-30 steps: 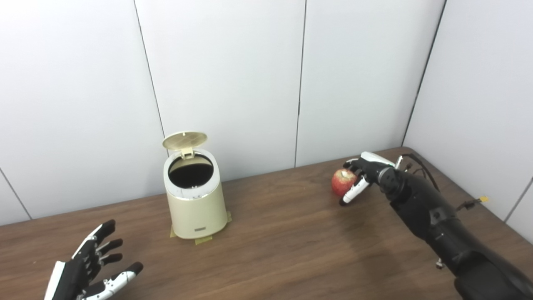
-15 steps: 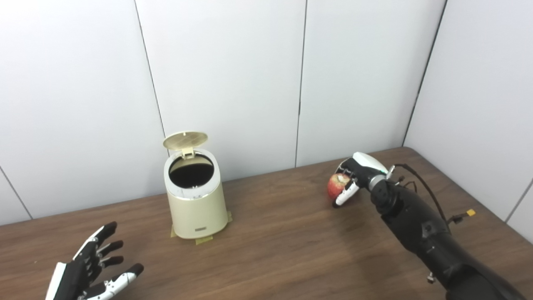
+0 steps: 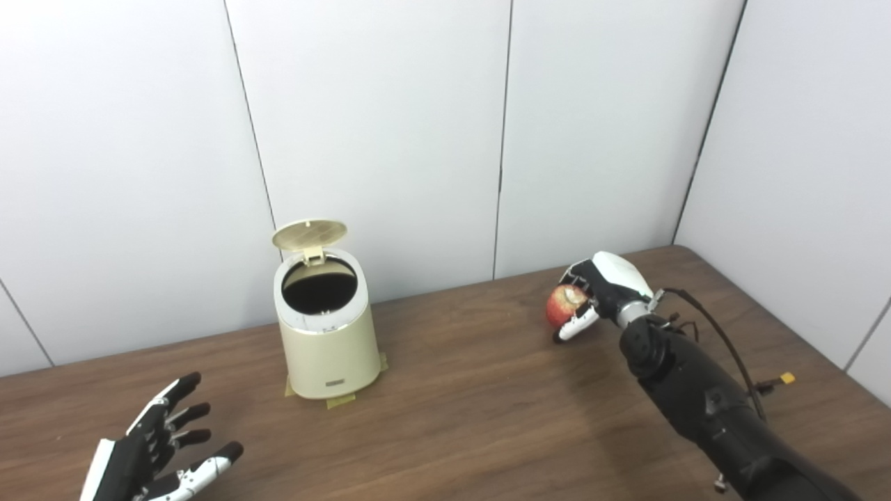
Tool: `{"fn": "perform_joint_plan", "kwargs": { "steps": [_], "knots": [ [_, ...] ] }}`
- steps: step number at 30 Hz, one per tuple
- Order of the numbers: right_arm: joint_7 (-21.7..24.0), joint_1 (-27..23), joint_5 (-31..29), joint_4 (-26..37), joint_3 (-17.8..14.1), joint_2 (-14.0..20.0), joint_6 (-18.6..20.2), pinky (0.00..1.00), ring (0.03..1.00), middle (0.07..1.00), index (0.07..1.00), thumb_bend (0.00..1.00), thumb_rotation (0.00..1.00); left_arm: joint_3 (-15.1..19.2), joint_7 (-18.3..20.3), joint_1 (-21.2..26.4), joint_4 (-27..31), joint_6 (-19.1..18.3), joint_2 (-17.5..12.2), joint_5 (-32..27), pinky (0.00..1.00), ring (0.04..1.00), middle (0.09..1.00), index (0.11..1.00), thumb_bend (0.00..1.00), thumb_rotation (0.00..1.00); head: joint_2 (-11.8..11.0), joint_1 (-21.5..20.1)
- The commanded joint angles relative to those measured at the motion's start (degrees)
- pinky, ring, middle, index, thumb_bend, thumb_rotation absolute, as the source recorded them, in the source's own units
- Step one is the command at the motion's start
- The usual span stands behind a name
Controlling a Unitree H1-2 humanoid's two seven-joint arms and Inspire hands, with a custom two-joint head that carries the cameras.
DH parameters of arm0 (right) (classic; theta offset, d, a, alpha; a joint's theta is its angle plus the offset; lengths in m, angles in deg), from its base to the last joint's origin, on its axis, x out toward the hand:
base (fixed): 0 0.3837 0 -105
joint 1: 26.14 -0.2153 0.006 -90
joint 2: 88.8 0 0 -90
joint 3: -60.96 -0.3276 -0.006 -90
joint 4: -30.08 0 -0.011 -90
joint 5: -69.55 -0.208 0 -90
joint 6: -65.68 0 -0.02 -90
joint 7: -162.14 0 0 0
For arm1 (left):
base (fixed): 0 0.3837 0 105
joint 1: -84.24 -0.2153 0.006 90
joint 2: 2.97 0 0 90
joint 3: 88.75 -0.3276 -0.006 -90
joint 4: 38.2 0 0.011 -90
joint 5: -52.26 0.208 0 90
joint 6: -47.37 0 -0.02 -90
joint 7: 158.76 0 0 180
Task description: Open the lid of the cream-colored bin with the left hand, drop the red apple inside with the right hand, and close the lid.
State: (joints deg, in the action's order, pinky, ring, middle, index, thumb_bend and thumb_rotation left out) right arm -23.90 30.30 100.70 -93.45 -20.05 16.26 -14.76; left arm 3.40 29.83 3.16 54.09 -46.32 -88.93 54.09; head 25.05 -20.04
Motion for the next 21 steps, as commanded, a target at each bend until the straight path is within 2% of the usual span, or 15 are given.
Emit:
{"fn": "perform_joint_plan", "kwargs": {
  "steps": [1,5,8,13,16,21],
  "knots": [
    [-1.04,-2.8,-0.94,5.01,-1.58,1.61,-2.56,0.38,0.418,0.491,0.508,0.52,0.0,0.12,-0.05,1.58,0.55,1.59,-0.45,-1.02,0.74,0.833,0.932,0.876,0.66,0.0,0.04,0.33],
    [1.32,-3.19,-2.81,11.42,-3.2,0.77,-0.43,0.37,0.411,0.49,0.518,0.52,0.0,0.2,-0.06,1.58,-0.05,1.84,-0.03,-1.24,0.76,0.839,0.931,0.881,0.68,0.0,-0.11,2.17],
    [3.11,-3.71,-4.2,16.41,-3.62,-0.37,-0.44,0.36,0.409,0.495,0.515,0.52,0.0,-0.1,-0.14,1.58,-0.19,2.09,0.08,-0.91,0.75,0.83,0.921,0.877,0.68,0.0,-0.19,4.1],
    [5.19,-5.06,-1.51,24.37,-1.96,-2.84,2.89,0.35,0.413,0.475,0.524,0.52,0.0,-0.44,-0.51,1.47,-0.68,1.89,1.05,-0.88,0.75,0.828,0.918,0.866,0.71,0.0,-0.01,8.29],
    [6.22,-6.06,-2.92,26.57,-1.83,-5.06,2.3,0.36,0.421,0.463,0.508,0.52,0.0,-0.68,-1.01,1.47,-1.74,2.83,1.63,-0.32,0.73,0.816,0.908,0.858,0.74,0.03,0.02,10.59],
    [6.85,-7.41,-3.92,28.19,-1.64,-8.85,2.81,0.31,0.4,0.492,0.524,0.52,0.0,-1.4,-1.99,1.59,-3.18,4.51,2.36,0.98,0.72,0.808,0.897,0.855,0.77,0.11,0.06,14.07]
  ]
}}
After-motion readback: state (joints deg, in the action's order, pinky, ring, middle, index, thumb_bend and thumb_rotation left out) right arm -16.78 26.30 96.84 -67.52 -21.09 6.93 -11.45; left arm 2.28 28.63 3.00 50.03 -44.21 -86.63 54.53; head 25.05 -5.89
